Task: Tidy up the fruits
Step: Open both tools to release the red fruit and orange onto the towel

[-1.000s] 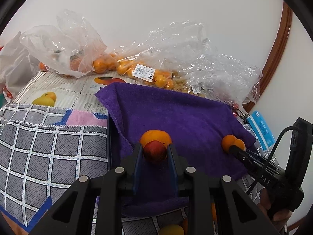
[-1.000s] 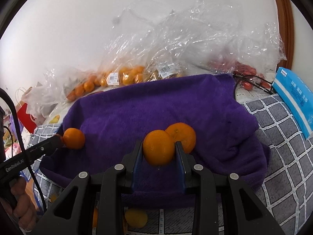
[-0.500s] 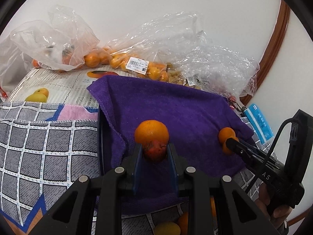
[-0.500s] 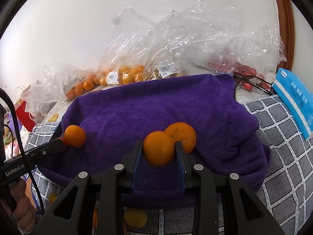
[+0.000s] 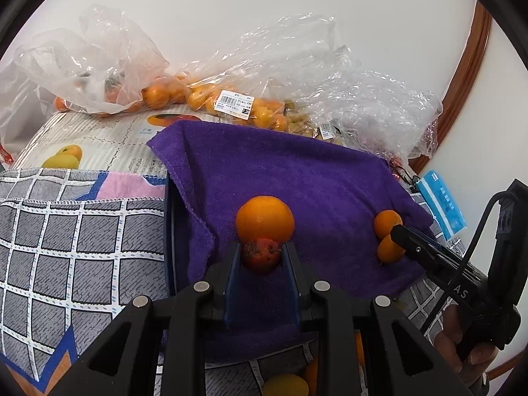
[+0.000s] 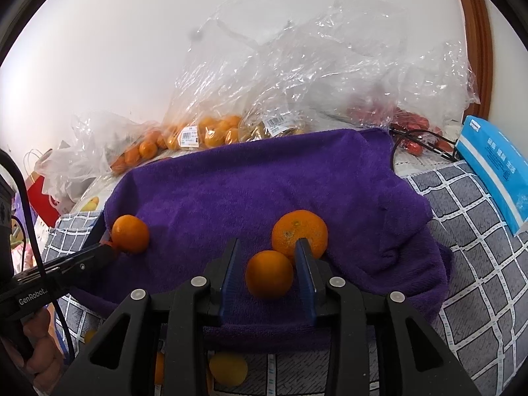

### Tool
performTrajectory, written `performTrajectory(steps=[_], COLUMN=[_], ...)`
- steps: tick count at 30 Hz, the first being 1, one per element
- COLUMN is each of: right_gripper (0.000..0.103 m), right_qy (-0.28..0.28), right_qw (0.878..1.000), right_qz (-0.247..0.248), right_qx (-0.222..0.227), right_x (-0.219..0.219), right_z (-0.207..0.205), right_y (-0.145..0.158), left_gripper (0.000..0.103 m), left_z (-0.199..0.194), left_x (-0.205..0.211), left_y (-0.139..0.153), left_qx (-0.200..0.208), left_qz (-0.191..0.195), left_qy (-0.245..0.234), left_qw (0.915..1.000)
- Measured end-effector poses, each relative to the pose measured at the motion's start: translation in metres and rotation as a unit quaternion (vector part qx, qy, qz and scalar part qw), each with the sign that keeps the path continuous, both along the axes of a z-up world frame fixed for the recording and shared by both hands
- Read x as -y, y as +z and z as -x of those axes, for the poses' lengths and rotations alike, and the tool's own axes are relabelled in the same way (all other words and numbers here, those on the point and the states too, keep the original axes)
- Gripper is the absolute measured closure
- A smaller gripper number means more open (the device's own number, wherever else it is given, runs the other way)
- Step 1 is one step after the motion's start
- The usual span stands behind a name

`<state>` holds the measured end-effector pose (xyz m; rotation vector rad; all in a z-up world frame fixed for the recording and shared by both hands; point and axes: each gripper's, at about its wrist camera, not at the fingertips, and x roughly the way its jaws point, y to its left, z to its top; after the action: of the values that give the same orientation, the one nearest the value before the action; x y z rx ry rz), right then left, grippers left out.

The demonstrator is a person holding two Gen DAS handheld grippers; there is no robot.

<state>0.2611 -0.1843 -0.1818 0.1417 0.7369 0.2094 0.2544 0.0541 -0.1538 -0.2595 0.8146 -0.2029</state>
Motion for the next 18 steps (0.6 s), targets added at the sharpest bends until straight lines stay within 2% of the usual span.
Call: performTrajectory(steps=[5,8,18], right_gripper=[0.057,0.055,0.051], right_qy=[-0.008,-0.010,-0.007], right_qw=[1.000,1.000,0.999], right_qz=[-0.008,-0.011,0.012], right_qx=[0.008,0.012,0.030], right_x=[0.0022,0.0025,-0.0040], right_z=[0.0019,0.0031,0.0082], right_y=[0.0032,0.0048,0.0094], left_gripper=[0.079,0.079,0.058], left_z=[0.0004,0.0011,0.0071], left_x=[-0.0014,-0.0022,-0.0028], left_y=[0.0001,0.0007,0.0086], left_qx=[0.001,0.004,0.028], left_qz=[0.002,0.003,0.008], left_qy=[0.002,0.003,0.005], left_qw=[1.0000,1.0000,0.9996])
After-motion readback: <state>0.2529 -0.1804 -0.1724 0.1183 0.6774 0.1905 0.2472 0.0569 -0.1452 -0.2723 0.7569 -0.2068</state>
